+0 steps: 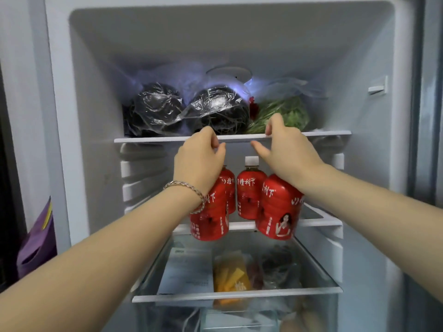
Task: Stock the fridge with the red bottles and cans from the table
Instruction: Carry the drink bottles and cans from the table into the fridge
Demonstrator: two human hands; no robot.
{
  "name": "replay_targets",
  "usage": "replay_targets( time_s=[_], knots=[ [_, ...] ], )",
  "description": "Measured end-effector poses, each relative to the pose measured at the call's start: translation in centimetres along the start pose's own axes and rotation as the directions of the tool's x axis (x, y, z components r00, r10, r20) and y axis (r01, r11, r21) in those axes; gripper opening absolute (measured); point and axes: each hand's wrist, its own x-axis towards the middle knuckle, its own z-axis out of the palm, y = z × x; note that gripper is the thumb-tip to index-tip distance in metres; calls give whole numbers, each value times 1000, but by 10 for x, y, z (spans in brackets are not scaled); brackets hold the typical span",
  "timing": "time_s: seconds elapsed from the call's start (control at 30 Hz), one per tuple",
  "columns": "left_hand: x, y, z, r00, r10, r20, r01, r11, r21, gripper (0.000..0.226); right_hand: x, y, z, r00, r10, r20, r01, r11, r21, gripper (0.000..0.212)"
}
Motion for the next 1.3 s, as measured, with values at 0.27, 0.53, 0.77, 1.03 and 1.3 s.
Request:
replay_targets(
  time_s=[0.27, 0.53, 0.77, 1.03, 1.3],
  knots=[
    [-3, -12, 21, 993, 71, -96, -69, 997, 24, 30, 0, 1, 32, 981, -72, -182, 82, 995, 48, 30],
    [-31, -38, 41, 983, 180, 31, -180, 923, 339, 30, -1, 4, 46, 890, -135, -436, 42, 976, -216, 30],
    [-56, -48, 62, 984, -134, 120, 150, 979, -138, 80, -49, 6, 72, 916, 135, -378, -141, 990, 10, 40],
    [-49, -65, 93, 711, -371, 597, 364, 921, 140, 78, -42, 34, 115, 942, 271, 198, -261, 962, -77, 81],
    [-12, -60, 121, 674, -405, 618, 256, 912, 319, 50, -10, 75, 140, 645, 645, 410, -584, 762, -279, 48]
  ],
)
